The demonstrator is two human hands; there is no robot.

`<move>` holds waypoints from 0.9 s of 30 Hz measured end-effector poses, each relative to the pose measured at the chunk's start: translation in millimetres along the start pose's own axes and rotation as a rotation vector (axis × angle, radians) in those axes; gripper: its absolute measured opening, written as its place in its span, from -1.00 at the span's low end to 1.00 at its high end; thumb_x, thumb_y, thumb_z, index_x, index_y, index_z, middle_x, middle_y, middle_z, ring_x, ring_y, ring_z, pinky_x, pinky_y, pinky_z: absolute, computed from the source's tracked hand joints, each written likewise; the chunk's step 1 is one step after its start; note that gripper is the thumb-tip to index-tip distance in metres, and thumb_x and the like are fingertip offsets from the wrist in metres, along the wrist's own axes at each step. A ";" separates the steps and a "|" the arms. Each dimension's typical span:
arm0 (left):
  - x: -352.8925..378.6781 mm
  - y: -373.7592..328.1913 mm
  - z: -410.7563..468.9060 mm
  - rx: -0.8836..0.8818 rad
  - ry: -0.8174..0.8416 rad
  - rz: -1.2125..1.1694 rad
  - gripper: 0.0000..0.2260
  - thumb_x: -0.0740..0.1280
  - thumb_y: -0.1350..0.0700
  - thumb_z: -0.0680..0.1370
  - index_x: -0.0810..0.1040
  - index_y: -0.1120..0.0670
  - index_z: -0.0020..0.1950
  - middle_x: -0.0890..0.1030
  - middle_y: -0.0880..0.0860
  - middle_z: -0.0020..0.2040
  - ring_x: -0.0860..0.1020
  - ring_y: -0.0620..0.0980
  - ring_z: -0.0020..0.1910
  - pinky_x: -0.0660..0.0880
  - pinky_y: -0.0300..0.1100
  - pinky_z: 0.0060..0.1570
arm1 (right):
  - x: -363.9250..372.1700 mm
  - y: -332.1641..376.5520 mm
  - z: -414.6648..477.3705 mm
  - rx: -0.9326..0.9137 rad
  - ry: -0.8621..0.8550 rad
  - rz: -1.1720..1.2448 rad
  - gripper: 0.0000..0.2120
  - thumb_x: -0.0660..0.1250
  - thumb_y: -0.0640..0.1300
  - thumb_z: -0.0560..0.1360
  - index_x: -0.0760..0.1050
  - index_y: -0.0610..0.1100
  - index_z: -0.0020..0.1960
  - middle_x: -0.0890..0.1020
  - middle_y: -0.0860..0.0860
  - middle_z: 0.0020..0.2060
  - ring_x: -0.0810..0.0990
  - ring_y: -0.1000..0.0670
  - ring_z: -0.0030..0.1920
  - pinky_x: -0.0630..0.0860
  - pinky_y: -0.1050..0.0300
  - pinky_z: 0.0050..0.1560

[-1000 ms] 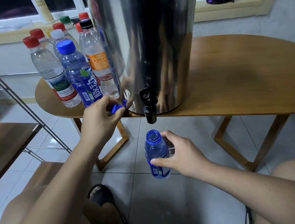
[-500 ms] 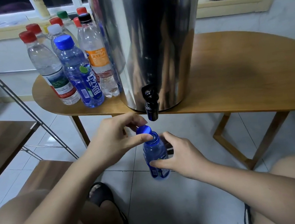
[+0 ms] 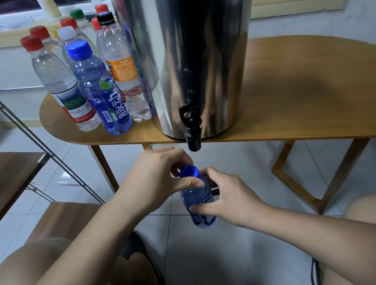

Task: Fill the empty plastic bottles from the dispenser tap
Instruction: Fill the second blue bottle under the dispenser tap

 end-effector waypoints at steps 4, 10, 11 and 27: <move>0.3 -5.1 3.1 -0.009 -0.007 0.116 -0.64 0.57 -0.30 0.44 0.61 -0.09 0.01 0.55 -0.22 -0.13 0.55 -0.22 -0.16 0.38 -0.41 -0.23 | -1.4 0.7 -1.1 0.000 -0.007 0.011 -0.41 0.65 0.24 0.33 0.48 0.23 0.27 0.72 0.21 0.09 0.70 0.13 0.09 0.70 -0.04 0.10; 5.7 4.1 0.9 -0.009 0.194 -0.078 -0.70 0.58 0.06 0.58 0.69 -0.20 0.27 0.69 -0.26 0.16 0.59 -0.29 0.17 0.51 -0.40 0.04 | -3.4 -0.6 -0.3 0.009 -0.004 0.014 -0.38 0.65 0.26 0.33 0.46 0.26 0.29 0.70 0.24 0.10 0.69 0.14 0.11 0.71 -0.04 0.12; 7.7 4.3 0.3 -0.004 0.219 -0.081 -0.65 0.57 0.09 0.59 0.66 -0.22 0.31 0.68 -0.29 0.21 0.59 -0.28 0.21 0.53 -0.38 0.09 | -2.9 -0.5 -0.4 0.009 0.000 0.008 -0.38 0.65 0.27 0.33 0.46 0.27 0.30 0.70 0.24 0.10 0.68 0.15 0.12 0.71 -0.04 0.13; 8.0 -3.3 -0.6 0.038 0.197 0.036 -0.64 0.58 0.06 0.56 0.66 -0.19 0.33 0.63 -0.26 0.18 0.59 -0.21 0.14 0.50 -0.35 0.09 | 1.0 -1.1 -0.4 0.010 0.014 0.011 -0.36 0.66 0.24 0.35 0.46 0.27 0.33 0.70 0.26 0.12 0.67 0.18 0.13 0.71 0.00 0.13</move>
Point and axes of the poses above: each hand's wrist, its own z-axis towards the middle knuckle, its own x-axis out of the palm, y = z × x, the point moved 7 cm from there along z, towards the middle knuckle
